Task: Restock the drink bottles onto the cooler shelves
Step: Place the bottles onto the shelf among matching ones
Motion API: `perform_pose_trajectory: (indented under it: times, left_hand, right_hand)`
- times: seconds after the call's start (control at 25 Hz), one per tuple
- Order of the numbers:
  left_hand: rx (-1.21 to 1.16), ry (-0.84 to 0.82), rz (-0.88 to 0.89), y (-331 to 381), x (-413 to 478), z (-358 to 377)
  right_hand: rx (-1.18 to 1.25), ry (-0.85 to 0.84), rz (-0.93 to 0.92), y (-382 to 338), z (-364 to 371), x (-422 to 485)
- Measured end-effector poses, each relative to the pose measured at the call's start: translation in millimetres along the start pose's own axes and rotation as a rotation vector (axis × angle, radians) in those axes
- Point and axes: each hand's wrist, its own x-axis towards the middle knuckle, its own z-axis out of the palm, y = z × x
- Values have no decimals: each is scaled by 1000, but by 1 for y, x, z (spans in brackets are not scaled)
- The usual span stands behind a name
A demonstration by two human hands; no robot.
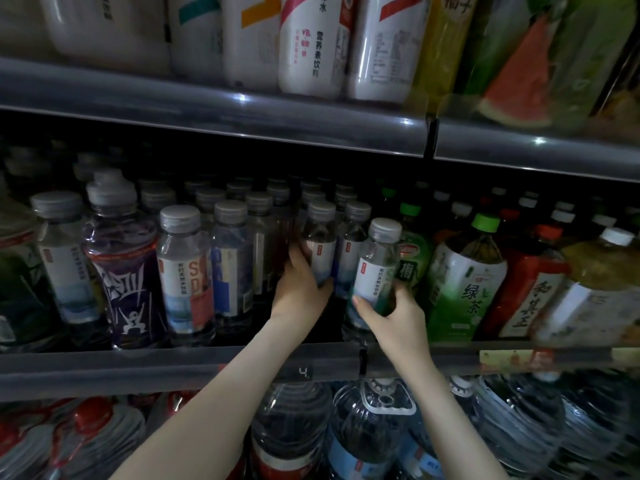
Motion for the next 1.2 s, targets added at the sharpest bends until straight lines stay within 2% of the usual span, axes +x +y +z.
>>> perform_pose_trajectory:
  times: [0.08,0.16,0.28,0.36,0.72,0.96,1.08,1.16,1.2]
  left_hand:
    - [-71,97,68,-11,-10,-2]
    - [-175,160,55,-24,-22,-8]
    - [-379,120,-59,-33,-33,-21]
    - [-392,88,-74,-35,-37,-25]
    - [-197,137,-14,-24,-25,-28]
    - [113,-49,-17,-14,4,-8]
    - [240,-82,8,-9,-4,-6]
    - [321,94,231,-17,-23,-20]
    - [332,264,368,-25,-31,-31]
  right_hand:
    - [-12,42,-23,2,3,-3]
    - [47,74,-3,3,4,-6]
    - [117,93,29,5,5,-7]
    - [126,102,30,5,6,-7]
    - [37,73,-16,3,15,-8]
    - [32,-1,-5,-3,18,-7]
    - [-10,34,-12,-5,18,-8]
    - [-1,77,-32,-6,21,-16]
    - [21,95,-53,-9,24,-21]
